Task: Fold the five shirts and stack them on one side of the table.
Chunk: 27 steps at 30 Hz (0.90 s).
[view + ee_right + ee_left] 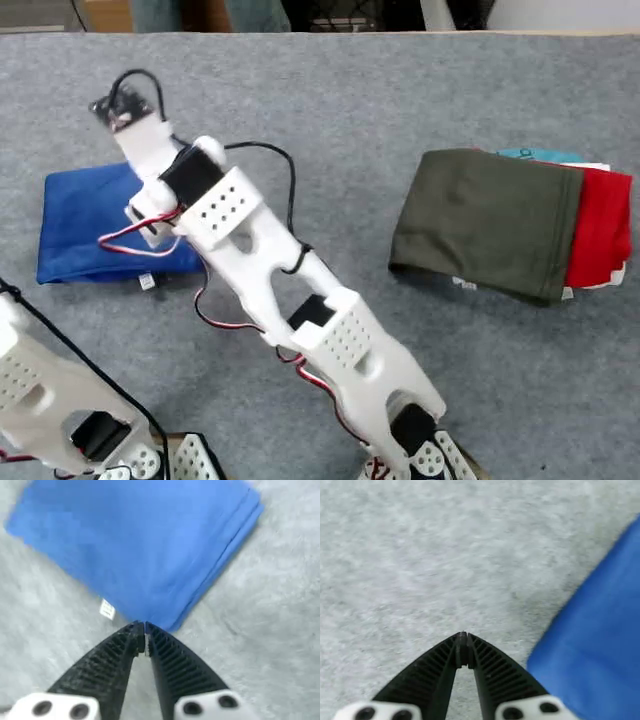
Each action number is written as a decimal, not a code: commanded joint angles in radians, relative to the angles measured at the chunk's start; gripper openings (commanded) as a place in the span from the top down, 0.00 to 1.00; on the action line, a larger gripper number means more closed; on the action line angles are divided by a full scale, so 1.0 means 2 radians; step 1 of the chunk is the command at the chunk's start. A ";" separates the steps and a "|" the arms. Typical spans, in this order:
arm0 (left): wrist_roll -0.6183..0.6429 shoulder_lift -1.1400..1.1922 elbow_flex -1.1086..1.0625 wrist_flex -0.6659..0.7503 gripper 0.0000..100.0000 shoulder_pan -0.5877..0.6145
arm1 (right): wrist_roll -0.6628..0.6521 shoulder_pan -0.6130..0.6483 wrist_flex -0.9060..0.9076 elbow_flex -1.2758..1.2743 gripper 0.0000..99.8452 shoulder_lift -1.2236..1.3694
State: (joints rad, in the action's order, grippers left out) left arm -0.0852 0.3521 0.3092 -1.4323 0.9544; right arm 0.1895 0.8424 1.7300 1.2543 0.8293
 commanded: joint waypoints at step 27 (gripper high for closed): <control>-0.039 -0.016 0.020 -0.003 0.97 0.142 | 0.340 0.020 -0.230 0.020 0.62 0.233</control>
State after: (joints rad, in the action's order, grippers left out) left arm -0.1542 0.3521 0.3092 -1.4323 1.2321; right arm 0.8600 0.8730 1.2912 1.2758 1.2635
